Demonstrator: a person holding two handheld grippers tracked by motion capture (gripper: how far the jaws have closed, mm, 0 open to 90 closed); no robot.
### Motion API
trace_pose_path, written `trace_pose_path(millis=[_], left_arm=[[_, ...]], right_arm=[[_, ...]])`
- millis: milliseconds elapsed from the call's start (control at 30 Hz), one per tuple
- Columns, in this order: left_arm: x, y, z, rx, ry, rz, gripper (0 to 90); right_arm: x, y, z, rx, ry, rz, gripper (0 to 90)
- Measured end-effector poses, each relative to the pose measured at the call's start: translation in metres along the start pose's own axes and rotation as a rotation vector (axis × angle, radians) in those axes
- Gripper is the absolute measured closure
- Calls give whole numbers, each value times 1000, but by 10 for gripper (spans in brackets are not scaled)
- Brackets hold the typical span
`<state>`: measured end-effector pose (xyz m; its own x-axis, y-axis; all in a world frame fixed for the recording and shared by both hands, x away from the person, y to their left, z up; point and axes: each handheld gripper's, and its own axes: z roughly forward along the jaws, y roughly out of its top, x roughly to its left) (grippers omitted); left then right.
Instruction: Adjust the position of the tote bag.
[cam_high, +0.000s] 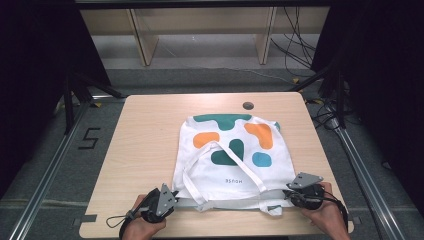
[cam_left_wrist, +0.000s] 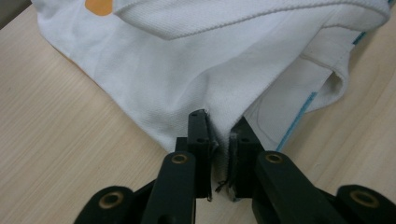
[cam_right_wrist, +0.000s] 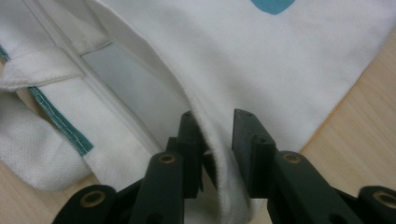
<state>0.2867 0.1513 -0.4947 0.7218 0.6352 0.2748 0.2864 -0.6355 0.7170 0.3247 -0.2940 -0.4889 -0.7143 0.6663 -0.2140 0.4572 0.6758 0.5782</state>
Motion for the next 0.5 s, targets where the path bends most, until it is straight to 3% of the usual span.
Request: trace_pose_path(millis=[67, 167, 300, 500], left_arm=[[1, 0, 2, 9, -4, -1, 733], [3, 0, 6, 9, 14, -18, 635], [2, 5, 10, 13, 23, -6, 593], [3, 10, 18, 17, 13, 14, 593]], right_arm=[[-1, 0, -1, -6, -2, -4, 777], [-3, 0, -6, -31, -6, 34, 813], [-6, 1, -11, -75, -7, 66, 827], [-7, -1, -9, -68, 7, 73, 826]])
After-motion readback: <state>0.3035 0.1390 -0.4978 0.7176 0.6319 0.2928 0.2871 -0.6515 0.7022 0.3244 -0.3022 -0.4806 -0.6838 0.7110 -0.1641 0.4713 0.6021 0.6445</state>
